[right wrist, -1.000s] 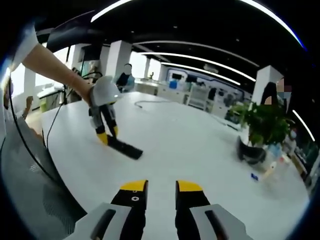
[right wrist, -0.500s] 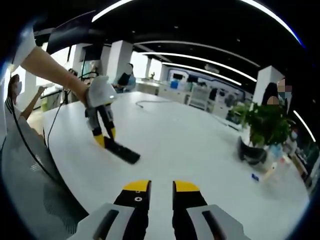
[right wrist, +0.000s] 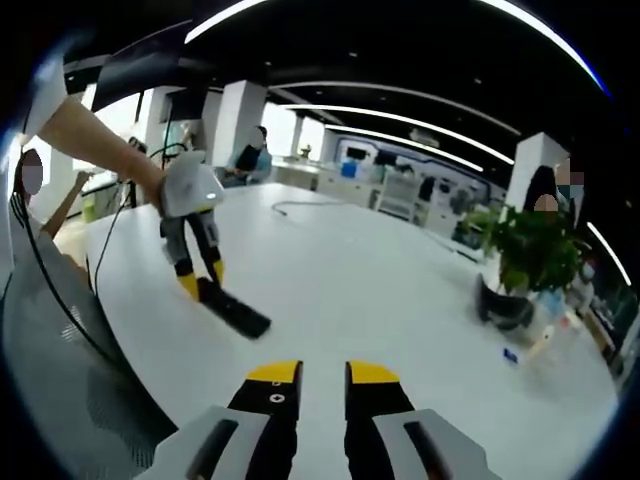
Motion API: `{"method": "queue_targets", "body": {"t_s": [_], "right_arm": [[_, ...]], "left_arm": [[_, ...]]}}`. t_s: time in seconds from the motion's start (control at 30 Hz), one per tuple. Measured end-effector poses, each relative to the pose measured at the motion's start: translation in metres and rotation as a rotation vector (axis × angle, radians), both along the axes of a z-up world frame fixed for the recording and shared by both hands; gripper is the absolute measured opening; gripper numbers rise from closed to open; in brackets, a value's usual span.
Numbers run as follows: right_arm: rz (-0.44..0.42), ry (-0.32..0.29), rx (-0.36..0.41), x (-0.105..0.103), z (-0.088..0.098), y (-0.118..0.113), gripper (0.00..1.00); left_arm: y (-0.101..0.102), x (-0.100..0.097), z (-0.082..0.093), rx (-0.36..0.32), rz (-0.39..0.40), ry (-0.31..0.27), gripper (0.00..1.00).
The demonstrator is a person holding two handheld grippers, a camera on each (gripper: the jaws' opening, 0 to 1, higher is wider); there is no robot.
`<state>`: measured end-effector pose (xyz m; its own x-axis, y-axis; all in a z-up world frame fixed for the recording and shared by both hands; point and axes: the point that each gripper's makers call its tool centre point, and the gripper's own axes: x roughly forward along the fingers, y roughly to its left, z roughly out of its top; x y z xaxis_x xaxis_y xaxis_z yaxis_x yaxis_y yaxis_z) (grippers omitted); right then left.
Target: Press the specified remote control buttons in sequence, fully releasing each button before pressing the next.
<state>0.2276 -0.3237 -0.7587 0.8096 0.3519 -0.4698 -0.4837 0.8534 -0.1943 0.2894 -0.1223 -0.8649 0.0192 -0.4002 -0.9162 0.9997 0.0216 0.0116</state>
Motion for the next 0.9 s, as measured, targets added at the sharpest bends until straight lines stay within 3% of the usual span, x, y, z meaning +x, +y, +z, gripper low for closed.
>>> {"method": "queue_targets", "body": {"t_s": [0.9], "right_arm": [[0.01, 0.001, -0.011, -0.001, -0.001, 0.001, 0.12]], "left_arm": [[0.0, -0.027, -0.001, -0.024, 0.007, 0.0, 0.23]]}}
